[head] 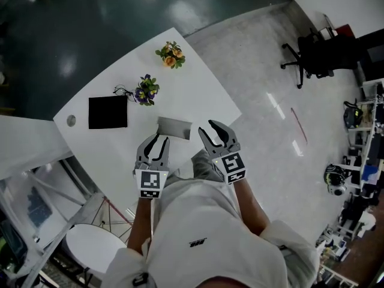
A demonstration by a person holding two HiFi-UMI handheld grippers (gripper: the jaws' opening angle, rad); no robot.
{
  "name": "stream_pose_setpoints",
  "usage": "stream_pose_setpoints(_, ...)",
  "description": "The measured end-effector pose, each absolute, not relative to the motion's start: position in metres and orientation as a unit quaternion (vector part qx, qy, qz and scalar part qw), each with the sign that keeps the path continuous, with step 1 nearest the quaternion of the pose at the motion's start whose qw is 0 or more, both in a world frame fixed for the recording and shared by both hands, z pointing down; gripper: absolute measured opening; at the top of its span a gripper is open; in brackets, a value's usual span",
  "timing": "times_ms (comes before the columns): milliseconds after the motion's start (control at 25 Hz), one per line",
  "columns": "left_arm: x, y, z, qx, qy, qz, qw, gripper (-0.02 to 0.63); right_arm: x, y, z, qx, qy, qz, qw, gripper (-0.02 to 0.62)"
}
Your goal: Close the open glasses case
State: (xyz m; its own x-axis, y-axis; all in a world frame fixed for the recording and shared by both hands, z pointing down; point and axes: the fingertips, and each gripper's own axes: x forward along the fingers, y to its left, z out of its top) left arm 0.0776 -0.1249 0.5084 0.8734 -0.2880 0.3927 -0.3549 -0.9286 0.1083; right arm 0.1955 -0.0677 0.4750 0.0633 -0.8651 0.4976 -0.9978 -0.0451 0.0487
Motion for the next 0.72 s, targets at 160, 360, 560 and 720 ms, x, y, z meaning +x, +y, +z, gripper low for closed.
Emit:
stream_pose_setpoints(160,0.083,-0.131,0.519,0.958,-0.181,0.199,0.096,0.121,0.206,-0.078,0.486,0.687,-0.675,0.176,0.203,0.149)
stream_pose_setpoints(360,0.09,-0.134,0.529,0.948,-0.205,0.218,0.105,0.121,0.217,-0.092,0.501,0.656,-0.7,0.185,0.211,0.147)
stream_pose_setpoints(560,0.101,-0.136,0.544,0.936,-0.234,0.235,0.119,0.12,0.225,-0.105,0.52,0.618,-0.729,0.198,0.219,0.147)
stream_pose_setpoints(720,0.105,-0.136,0.555,0.922,-0.262,0.251,0.131,0.118,0.227,-0.114,0.533,0.58,-0.754,0.209,0.226,0.143)
